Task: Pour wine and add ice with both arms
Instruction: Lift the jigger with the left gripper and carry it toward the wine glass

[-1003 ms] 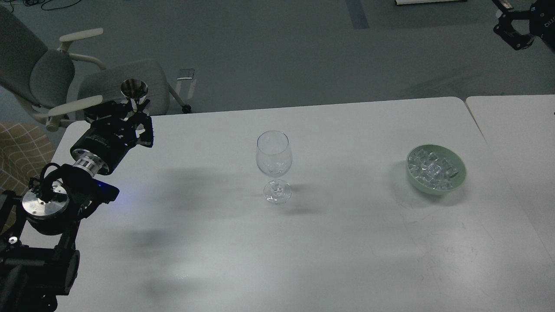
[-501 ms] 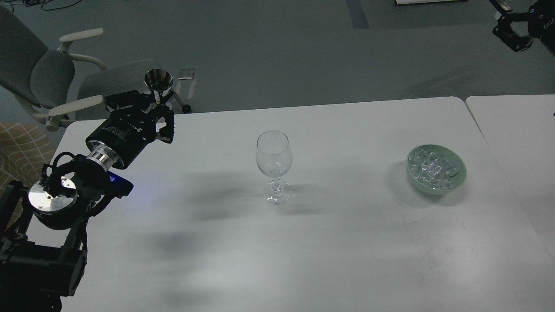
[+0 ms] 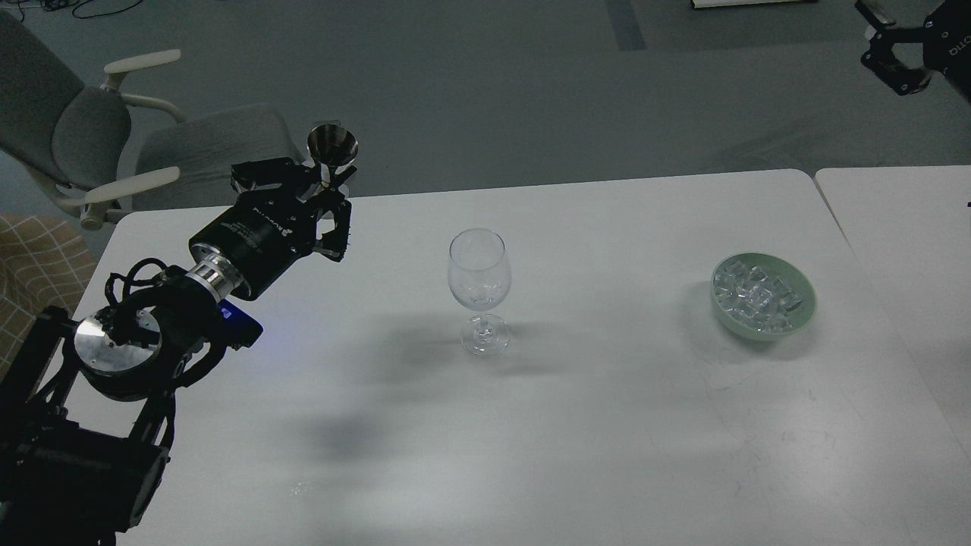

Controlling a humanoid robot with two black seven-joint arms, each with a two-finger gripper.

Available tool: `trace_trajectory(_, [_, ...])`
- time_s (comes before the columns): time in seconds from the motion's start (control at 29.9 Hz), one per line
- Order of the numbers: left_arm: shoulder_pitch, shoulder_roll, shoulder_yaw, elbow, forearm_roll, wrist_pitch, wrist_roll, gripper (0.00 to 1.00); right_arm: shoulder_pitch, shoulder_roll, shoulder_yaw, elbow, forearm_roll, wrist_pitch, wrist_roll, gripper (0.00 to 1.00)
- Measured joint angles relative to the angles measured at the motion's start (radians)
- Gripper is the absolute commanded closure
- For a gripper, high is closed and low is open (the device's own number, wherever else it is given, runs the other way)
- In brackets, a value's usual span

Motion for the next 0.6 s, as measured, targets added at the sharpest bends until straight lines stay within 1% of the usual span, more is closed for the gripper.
trace_trajectory(0.3, [-0.048,-0.019,0.081,-0.006,0.066,0.019,0.000,1.00,-0.004,-0.001,0.001,-0.002,-0.001,0.000,0.000,0.00])
trace_trajectory(0.6, [-0.075,-0.081,0.138,-0.005,0.123,0.044,-0.001,1.00,-0.006,-0.001,0.005,-0.002,0.000,0.000,0.000,0.00])
